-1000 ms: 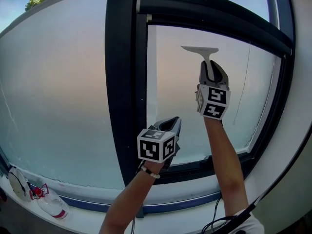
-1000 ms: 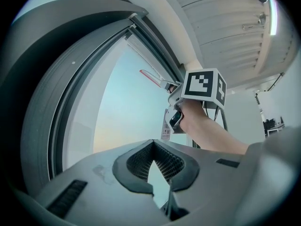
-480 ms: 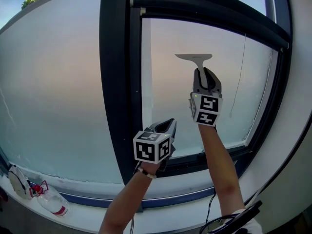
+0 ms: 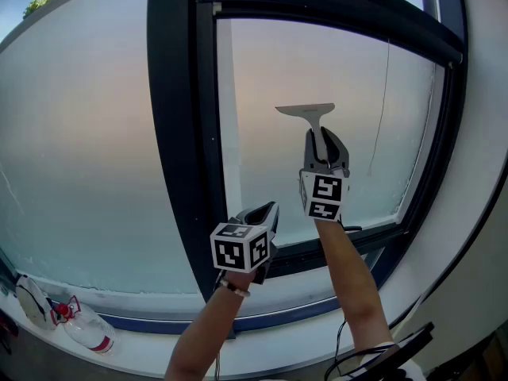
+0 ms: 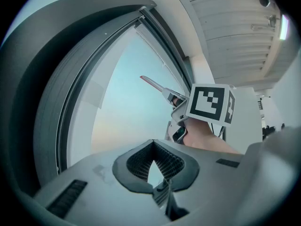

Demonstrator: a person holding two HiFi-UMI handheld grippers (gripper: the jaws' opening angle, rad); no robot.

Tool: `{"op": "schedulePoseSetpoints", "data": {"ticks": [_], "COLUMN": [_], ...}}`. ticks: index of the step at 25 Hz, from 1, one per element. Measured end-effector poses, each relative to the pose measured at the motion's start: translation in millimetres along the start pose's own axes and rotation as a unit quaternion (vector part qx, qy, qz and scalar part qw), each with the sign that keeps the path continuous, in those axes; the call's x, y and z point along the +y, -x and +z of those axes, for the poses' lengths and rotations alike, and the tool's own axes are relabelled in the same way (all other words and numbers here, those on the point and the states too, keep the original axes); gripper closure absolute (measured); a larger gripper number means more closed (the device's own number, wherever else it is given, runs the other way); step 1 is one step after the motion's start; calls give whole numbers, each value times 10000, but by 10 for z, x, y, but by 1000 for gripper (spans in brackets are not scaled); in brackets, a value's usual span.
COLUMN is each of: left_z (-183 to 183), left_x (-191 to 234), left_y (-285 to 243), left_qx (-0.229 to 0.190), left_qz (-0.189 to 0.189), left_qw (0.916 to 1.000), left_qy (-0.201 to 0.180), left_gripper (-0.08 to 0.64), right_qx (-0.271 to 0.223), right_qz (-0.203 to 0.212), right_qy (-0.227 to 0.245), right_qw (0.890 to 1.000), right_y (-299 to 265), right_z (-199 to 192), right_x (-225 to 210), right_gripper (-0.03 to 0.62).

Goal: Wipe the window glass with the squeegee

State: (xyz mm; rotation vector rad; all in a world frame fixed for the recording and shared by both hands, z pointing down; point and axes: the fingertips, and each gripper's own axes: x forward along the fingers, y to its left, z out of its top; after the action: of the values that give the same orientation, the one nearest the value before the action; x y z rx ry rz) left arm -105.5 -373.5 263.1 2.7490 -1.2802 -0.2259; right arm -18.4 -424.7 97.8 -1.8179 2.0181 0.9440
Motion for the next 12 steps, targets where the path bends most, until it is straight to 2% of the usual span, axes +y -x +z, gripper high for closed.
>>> {"op": "schedulePoseSetpoints", "data": {"ticks": [12], "left_z": [-494], "left_x": [56], "left_y": [74], "left_qx": [253], "left_qz": [-135], "left_qw": [9993], "left_qy": [237], "left_gripper": [561], "right_qx": [288], "right_qz": [-8], "right_qy": [8], "right_qw": [9996], "right_y": [449], "right_z": [-561], "right_x": [171], "right_gripper": [503]}}
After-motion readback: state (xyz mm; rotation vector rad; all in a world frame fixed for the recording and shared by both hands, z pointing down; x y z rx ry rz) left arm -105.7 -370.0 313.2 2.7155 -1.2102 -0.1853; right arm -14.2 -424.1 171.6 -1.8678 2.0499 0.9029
